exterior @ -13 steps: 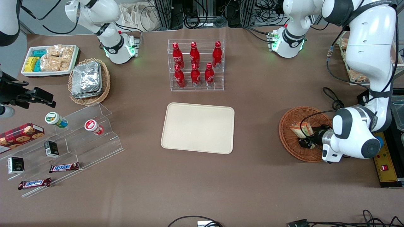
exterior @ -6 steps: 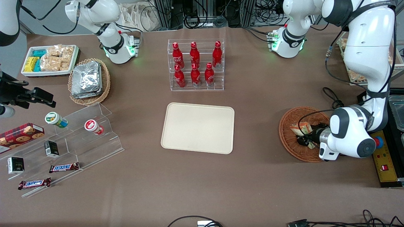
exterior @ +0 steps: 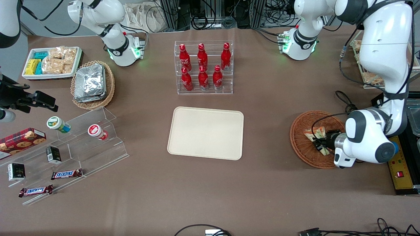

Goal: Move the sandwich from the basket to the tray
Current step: 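Lift the sandwich out of the basket and carry it over the beige tray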

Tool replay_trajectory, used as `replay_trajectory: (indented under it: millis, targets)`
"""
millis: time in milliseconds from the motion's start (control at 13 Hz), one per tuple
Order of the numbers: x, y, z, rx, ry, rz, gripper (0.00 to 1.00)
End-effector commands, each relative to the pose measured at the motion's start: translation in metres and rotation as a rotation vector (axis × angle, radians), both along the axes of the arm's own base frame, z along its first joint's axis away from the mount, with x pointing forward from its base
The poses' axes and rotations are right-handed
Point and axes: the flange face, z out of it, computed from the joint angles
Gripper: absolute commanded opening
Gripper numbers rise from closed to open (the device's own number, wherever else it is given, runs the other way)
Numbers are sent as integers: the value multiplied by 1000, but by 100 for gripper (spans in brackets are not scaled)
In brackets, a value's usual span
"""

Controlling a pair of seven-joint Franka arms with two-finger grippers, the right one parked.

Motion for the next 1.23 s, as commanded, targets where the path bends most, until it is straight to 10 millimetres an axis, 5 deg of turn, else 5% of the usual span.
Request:
replay_trajectory:
  millis: [0,231,462,846,1154]
  targets:
    - [-4,-2,59,-35,-55,-91,15]
    - [-6,-40,122,-63,-135,-187,12]
    - [-8,-104,149,-104,-202,-287,9]
    - [-26,-216,148,-73,-249,-505,8]
    - [-50,-304,107,-106,-190,-614,7]
